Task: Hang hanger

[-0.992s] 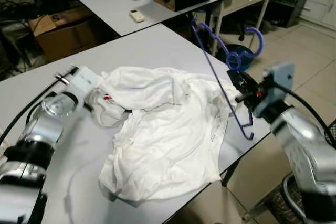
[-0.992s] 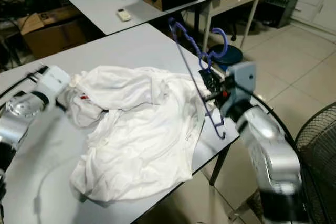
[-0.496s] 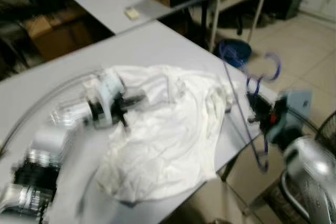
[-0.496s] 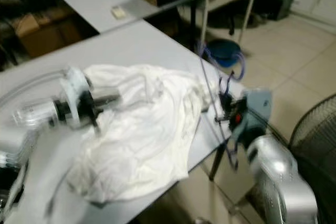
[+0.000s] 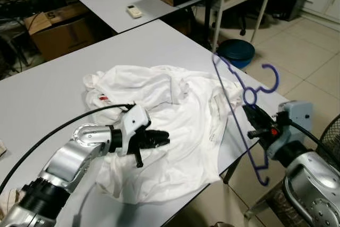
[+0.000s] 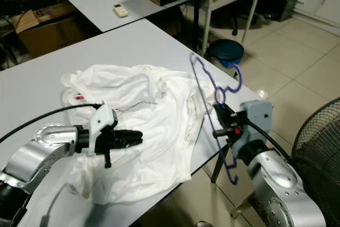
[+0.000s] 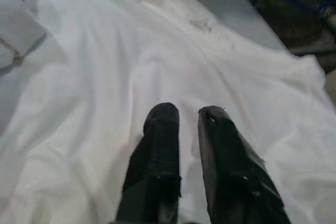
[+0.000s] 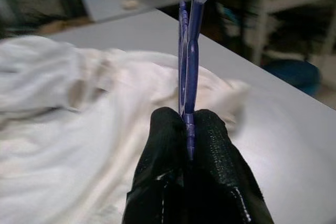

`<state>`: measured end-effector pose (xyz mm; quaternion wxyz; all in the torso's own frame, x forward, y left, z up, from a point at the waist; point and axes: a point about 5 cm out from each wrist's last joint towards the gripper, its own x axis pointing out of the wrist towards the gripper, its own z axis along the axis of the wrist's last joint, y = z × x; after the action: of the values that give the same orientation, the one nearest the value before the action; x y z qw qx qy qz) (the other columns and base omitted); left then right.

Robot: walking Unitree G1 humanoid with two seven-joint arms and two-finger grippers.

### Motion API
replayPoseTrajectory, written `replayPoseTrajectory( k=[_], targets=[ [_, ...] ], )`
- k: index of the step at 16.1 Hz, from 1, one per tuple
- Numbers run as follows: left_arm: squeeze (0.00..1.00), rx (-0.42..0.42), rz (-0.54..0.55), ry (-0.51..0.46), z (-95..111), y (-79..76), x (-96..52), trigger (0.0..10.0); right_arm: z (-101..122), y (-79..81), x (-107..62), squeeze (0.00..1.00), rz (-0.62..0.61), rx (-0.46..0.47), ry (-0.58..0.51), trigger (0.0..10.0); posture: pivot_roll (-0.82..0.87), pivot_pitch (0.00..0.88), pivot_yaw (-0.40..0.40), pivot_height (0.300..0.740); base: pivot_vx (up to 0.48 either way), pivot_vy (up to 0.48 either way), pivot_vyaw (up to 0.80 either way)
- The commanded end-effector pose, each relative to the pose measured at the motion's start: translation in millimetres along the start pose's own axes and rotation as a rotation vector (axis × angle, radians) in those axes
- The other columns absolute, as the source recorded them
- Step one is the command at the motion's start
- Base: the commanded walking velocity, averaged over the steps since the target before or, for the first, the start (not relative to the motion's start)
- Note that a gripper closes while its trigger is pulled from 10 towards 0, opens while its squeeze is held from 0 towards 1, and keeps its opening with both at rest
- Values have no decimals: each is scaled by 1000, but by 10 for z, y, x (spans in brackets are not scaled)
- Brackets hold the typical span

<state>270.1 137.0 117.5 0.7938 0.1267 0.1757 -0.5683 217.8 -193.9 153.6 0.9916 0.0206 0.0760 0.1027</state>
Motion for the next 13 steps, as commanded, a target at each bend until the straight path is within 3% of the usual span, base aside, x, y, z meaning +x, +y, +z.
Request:
replayPoseTrajectory(
  k=[1,4,5,6,9,10,11,13],
  targets=[
    [1000,27,0,40,-17,-3,29,10000,-76,-107,-67,0,-109,-21,55,10000,-165,52,118,740,0,0,0],
    [1000,81,26,93,-119,-26,114,10000,-148,-93,-159,0,-126,-103,89,10000,-210,64,119,740,0,0,0],
    [231,129,39,145,-193,-32,136,10000,-161,-75,-190,0,-117,-109,93,10000,-213,66,117,740,0,0,0],
    [0,146,40,167,-227,-36,137,10000,-161,-74,-198,0,-113,-114,95,10000,-223,69,113,740,0,0,0],
    [0,158,51,202,-319,-62,128,10000,-126,-57,-218,0,-100,-119,88,10000,-241,73,102,740,0,0,0],
    [0,160,47,230,-384,-73,122,8627,-93,-35,-209,0,-65,-145,84,10000,-246,74,94,740,0,0,0],
    [0,160,60,221,-392,-65,139,0,-65,-27,-201,0,-51,-160,72,10000,-248,74,93,740,0,0,0],
    [0,167,55,220,-398,-67,164,0,-33,-29,-194,0,-46,-164,60,10000,-252,71,95,740,0,0,0]
  ],
)
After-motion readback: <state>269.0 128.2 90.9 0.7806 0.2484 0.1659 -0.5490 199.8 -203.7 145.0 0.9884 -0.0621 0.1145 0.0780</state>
